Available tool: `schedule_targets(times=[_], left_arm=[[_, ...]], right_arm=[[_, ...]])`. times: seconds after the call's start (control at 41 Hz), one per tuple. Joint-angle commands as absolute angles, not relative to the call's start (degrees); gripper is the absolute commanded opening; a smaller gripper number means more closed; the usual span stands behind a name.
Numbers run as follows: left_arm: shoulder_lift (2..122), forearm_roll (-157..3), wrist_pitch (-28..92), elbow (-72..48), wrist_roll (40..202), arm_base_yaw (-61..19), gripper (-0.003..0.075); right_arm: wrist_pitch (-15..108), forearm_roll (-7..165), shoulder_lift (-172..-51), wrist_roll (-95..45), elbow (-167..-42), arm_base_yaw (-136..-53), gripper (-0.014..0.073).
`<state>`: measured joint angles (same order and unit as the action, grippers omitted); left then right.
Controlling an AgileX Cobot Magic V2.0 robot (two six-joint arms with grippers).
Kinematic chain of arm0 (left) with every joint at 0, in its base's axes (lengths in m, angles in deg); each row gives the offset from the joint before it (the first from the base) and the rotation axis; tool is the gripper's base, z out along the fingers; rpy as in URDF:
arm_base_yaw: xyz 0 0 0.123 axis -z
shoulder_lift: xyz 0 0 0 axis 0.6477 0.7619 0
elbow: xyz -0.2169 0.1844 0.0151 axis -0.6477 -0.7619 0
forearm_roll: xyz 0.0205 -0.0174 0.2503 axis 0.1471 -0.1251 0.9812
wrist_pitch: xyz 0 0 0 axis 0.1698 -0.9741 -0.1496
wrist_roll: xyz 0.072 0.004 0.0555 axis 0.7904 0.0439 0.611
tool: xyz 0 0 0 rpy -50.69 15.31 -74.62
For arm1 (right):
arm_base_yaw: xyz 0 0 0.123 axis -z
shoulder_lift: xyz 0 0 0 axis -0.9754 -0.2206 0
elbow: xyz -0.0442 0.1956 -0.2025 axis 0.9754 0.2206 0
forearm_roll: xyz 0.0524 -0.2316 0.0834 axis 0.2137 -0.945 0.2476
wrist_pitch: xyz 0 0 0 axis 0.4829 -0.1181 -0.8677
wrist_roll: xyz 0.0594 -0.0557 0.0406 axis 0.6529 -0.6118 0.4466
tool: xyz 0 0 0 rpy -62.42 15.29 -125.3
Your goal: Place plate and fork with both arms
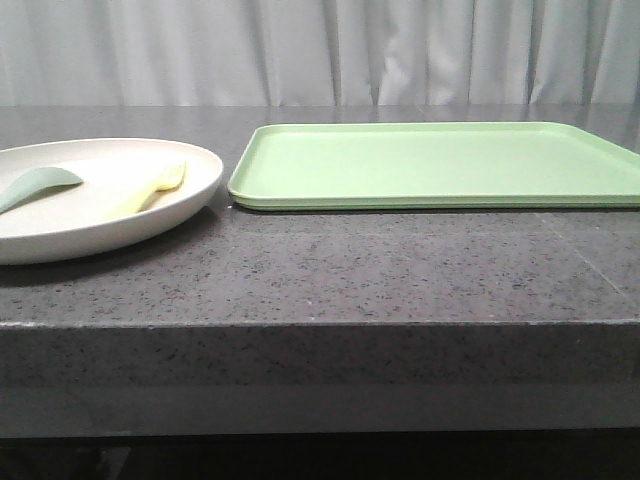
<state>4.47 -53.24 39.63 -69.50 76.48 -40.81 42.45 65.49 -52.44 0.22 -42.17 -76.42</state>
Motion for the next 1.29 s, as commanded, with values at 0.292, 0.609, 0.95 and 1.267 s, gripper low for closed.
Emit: schedule_targets(times=[0.292, 0.609, 0.95, 1.267], left_arm=[[3.9, -55.9, 55.7, -63.5, 76.5, -40.9, -0.0018], [19.8, -49.9, 39.0, -43.7, 76.5, -40.9, -0.0018], [33.4, -49.5, 36.3, -36.4, 76.5, -40.9, -0.0018], [33.7, -49.5, 37.9, -36.4, 76.5, -40.9, 0.0188]], right_arm=[[36.6, 65.5, -51.5, -0.3, -51.0, -76.0, 0.0022], [47.1, 65.5, -63.7, -0.3, -73.6, -76.0, -0.0059], [52.8, 65.5, -81.0, -0.3, -84.6, -76.0, -0.006], [53.2, 65.5, -81.4, -0.3, -84.6, -76.0, 0.0118]])
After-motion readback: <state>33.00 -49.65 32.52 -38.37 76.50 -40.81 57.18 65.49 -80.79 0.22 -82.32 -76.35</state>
